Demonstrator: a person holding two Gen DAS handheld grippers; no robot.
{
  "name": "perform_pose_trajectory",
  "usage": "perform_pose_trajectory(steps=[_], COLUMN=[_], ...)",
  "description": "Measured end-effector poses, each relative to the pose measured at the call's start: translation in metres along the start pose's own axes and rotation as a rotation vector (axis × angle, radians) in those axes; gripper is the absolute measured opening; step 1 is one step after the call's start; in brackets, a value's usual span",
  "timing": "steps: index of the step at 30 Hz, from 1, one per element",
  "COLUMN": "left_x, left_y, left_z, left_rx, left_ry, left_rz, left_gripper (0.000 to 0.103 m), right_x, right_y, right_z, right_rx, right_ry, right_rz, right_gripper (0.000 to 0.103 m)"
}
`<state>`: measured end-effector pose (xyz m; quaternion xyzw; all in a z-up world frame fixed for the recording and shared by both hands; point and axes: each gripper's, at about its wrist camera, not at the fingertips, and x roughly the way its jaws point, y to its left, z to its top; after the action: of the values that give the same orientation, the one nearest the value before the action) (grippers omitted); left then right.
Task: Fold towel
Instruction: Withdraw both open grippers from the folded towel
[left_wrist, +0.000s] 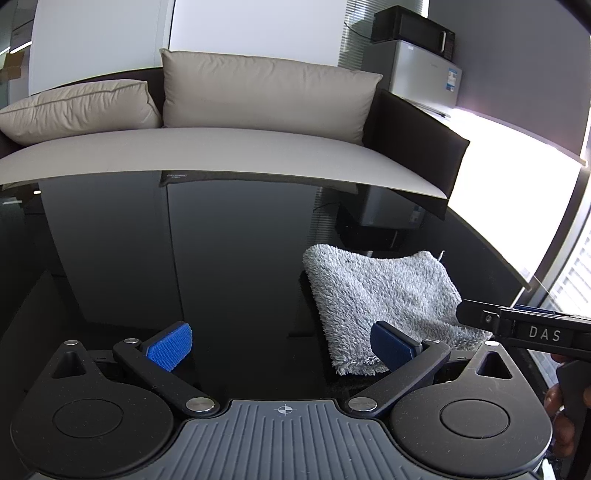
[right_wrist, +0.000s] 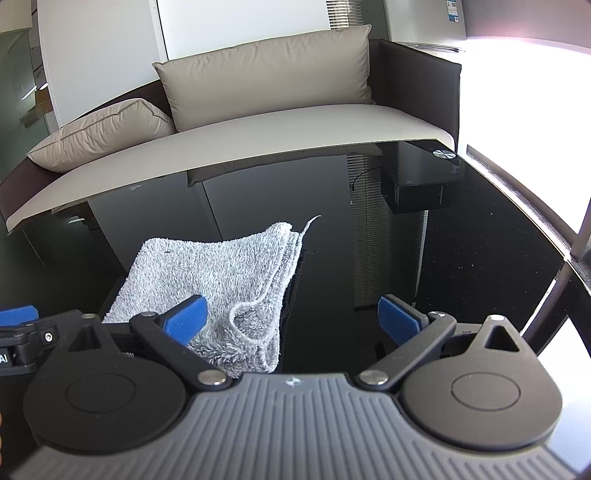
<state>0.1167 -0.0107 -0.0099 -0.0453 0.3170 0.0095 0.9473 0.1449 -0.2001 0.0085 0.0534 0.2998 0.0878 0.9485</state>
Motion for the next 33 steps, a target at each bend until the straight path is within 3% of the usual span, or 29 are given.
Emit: perform_pose_trajectory(steps=[33], left_x=[-0.032], left_y=[0.000], left_z=[-0.018], left_rx=[0.029], left_ry=[-0.043], left_rz=[0.013], left_gripper=[0.102], right_x=[-0.042], right_y=[0.004], right_z=[-0.022], right_rx=[-0.002], right_ry=[-0.039], right_rz=[-0.019], right_gripper=[0.102])
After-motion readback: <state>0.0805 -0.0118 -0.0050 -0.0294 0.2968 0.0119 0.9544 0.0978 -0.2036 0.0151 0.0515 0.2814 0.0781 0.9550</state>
